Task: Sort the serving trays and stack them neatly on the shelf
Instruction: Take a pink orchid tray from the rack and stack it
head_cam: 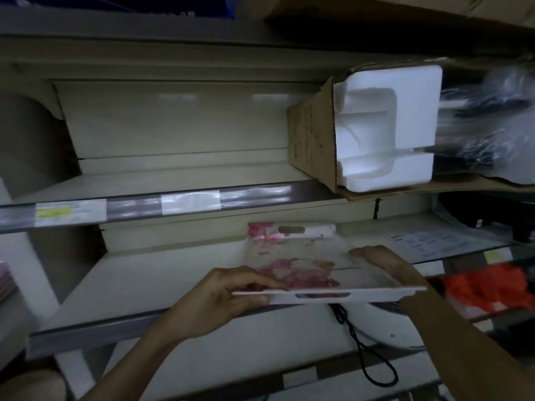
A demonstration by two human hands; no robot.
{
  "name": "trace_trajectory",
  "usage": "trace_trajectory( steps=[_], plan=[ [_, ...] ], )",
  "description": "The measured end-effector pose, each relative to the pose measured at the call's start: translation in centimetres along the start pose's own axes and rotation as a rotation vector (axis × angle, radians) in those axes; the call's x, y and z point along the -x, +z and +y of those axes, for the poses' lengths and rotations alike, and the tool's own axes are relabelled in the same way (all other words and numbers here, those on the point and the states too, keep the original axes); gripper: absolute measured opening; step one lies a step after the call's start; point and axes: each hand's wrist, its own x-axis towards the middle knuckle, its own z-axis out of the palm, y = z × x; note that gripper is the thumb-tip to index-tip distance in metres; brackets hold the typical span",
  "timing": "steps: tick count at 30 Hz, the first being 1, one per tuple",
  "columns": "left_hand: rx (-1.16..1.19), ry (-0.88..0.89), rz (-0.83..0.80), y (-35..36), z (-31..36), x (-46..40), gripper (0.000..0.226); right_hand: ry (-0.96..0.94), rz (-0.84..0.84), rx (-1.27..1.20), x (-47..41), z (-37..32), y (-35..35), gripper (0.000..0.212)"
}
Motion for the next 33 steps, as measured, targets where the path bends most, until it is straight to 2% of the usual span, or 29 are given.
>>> trace_trajectory(
  steps=[4,7,8,10,13,15,17,21,23,25,29,33],
  plan=[
    [0.006,0.014,-0.122,0.3,1.0,1.7,0.039,-0.055,0.057,-0.083,1.5,1.0,0.7,0.038],
    [0.183,-0.049,-0.156,0.1,2.0,3.3,0.041,-0.083,0.04,-0.224,3.0,1.0,0.7,0.013],
    [0.226,-0.07,-0.113,0.2,2.3,3.8,0.04,-0.098,0.04,-0.253,3.6,1.1,0.8,0.011],
    [0.208,-0.117,0.07,0.7,2.8,4.5,0.029,-0.141,0.034,-0.332,4.3,1.6,1.1,0.021],
    [0.101,-0.228,0.43,1.9,2.0,4.7,0.016,-0.169,0.015,-0.413,5.5,2.6,2.3,0.023],
    [-0.035,-0.306,0.588,2.3,0.4,5.2,0.016,-0.192,-0.002,-0.45,6.2,3.2,3.1,0.022],
    [-0.099,-0.406,0.668,2.4,-0.9,6.2,0.018,-0.19,-0.019,-0.463,6.7,3.8,4.0,0.02],
    [0.288,-0.655,0.692,3.4,-0.8,8.6,0.016,-0.227,-0.081,-0.455,8.4,4.5,6.1,0.025],
    [0.361,-0.702,0.651,3.9,-0.6,10.0,0.024,-0.253,-0.115,-0.451,9.5,4.3,7.4,0.022],
    [0.307,-0.706,0.668,4.2,-0.5,11.4,0.028,-0.285,-0.157,-0.464,10.2,4.0,8.9,0.019],
    [-0.088,-0.721,0.802,3.7,-0.3,14.4,0.028,-0.302,-0.24,-0.438,11.3,2.9,12.4,0.013],
    [-0.195,-0.784,0.884,1.7,-0.3,18.2,0.033,-0.333,-0.315,-0.394,12.4,1.3,16.6,0.011]
  ],
)
